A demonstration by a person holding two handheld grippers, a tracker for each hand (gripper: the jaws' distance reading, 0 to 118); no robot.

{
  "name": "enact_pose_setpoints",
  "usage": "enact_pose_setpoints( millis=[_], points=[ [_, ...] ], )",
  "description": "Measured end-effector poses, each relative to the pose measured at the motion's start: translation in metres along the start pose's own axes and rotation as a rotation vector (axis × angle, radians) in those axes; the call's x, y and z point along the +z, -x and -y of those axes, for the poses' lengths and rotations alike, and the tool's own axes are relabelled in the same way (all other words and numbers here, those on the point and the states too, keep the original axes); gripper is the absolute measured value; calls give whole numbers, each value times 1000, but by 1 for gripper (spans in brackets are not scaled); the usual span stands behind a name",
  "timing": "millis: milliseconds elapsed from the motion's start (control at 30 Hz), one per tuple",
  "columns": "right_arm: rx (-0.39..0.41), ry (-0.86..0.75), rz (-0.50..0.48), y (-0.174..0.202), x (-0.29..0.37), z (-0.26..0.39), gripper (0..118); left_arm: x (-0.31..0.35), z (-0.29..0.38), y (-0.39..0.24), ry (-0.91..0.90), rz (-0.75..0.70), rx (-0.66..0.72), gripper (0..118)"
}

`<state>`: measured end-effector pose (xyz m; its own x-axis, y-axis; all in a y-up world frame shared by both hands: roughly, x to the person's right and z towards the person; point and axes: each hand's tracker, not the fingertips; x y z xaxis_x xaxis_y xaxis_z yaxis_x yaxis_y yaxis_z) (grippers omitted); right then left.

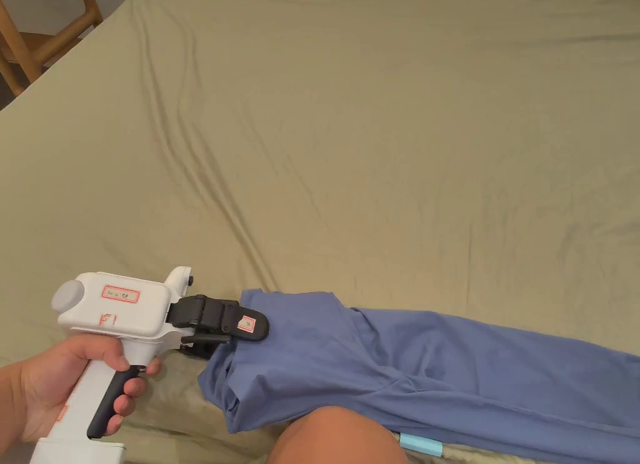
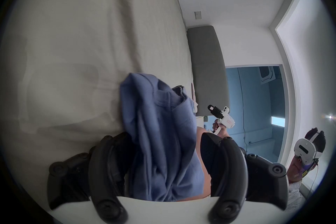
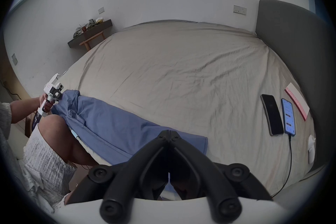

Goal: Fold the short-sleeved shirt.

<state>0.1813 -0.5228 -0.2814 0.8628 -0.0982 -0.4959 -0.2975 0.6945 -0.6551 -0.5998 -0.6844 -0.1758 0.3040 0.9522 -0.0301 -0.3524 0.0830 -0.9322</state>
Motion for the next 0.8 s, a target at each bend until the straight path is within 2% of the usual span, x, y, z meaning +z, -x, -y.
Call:
enact_pose_setpoints(
  millis=[133, 200, 267, 300, 367, 500, 533, 600, 700, 800],
  points=[
    [1, 1, 6, 2, 1, 1, 0, -22, -2, -10, 36, -49, -85, 76],
    [-2, -6, 8, 2, 3, 1, 0, -28, -2, -12, 48, -37, -70, 69],
    [-5, -10, 6, -1, 3, 2, 0, -31, -1, -18, 42, -163, -178, 14],
    [-5, -14, 5, -1, 4, 2, 0, -32, 1, -19, 26, -215, -166, 12],
    [-8, -20, -2, 0, 5, 1, 0, -30, 2, -17, 25, -155, -128, 12],
    [-1, -39, -11, 5, 7, -2, 0, -25, 7, -28, 8, -192, -170, 11],
    [0, -41, -15, 6, 7, -3, 0, -22, 6, -30, -2, -243, -202, 11],
    [9, -51, -16, 10, 6, -4, 0, -18, 7, -35, 6, -213, -181, 11],
    [11, -57, -36, 13, 5, -5, 0, -14, 5, -47, 5, -265, -214, 10],
    [20, -71, -50, 29, 11, -9, 0, -6, 1, -62, 21, -304, -251, 10]
  ],
)
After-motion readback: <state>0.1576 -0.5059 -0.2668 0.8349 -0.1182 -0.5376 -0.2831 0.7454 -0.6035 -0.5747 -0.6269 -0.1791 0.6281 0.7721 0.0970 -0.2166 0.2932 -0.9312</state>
